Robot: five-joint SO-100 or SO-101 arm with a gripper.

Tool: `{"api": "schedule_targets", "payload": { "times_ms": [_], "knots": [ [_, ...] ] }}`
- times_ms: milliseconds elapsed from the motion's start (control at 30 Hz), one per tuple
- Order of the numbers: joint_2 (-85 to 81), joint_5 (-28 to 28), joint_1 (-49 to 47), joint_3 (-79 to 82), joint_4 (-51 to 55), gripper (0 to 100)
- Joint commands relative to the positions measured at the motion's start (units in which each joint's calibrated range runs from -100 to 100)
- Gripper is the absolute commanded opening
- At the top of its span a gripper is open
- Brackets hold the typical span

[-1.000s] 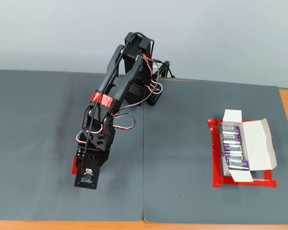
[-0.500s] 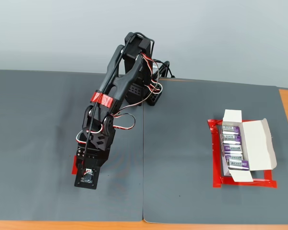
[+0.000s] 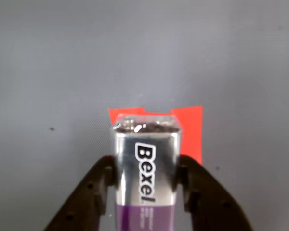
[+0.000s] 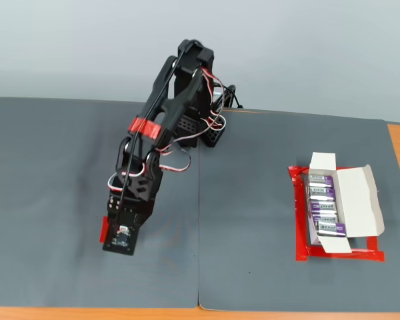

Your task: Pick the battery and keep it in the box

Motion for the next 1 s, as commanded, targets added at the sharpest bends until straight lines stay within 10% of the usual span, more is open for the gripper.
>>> {"api": "schedule_targets", "payload": {
  "times_ms": [0, 967],
  "knots": [
    [-6.9, -2.2, -0.8, -1.2, 1.6, 2],
    [-25.1, -2.0, -34.2, -2.1, 2.6, 2]
  ]
}}
